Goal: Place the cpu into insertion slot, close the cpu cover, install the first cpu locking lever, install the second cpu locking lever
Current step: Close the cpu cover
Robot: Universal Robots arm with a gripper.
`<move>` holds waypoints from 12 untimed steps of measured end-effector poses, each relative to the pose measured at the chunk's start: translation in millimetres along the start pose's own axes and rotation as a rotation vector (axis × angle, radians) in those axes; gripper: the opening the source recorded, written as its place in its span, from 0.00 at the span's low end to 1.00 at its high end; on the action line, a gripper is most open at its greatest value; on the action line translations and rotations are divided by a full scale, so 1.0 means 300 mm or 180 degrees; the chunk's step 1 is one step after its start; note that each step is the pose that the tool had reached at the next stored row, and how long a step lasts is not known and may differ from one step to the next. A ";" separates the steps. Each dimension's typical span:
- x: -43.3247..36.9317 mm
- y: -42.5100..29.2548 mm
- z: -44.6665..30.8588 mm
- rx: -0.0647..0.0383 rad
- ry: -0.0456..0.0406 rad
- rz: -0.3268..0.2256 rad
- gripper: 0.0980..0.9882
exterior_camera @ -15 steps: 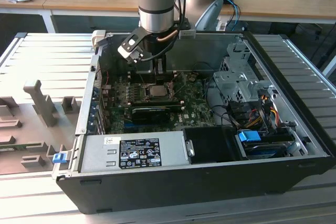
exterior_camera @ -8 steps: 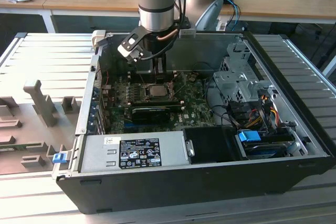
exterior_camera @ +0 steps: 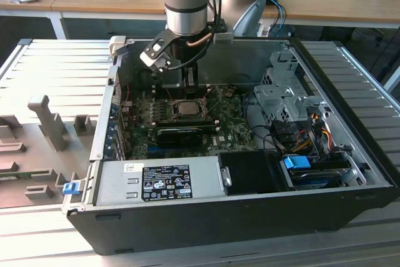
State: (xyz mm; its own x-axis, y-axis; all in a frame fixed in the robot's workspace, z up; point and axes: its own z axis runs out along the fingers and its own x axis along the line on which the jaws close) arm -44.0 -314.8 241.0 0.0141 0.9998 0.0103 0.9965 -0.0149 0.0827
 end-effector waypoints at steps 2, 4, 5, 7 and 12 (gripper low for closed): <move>0.000 0.000 -0.001 0.0000 0.0000 0.0000 0.01; 0.000 0.000 -0.002 0.0000 0.0000 0.0000 0.01; 0.001 0.000 -0.003 0.0000 0.0000 0.0000 0.01; 0.001 0.000 -0.004 0.0000 0.0000 0.0000 0.01; 0.001 0.001 -0.007 0.0000 0.0000 0.0000 0.01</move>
State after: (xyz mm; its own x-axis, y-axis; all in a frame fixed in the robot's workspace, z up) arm -44.0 -314.4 243.0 0.0141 0.9998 0.0102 0.9965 -0.0149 0.0827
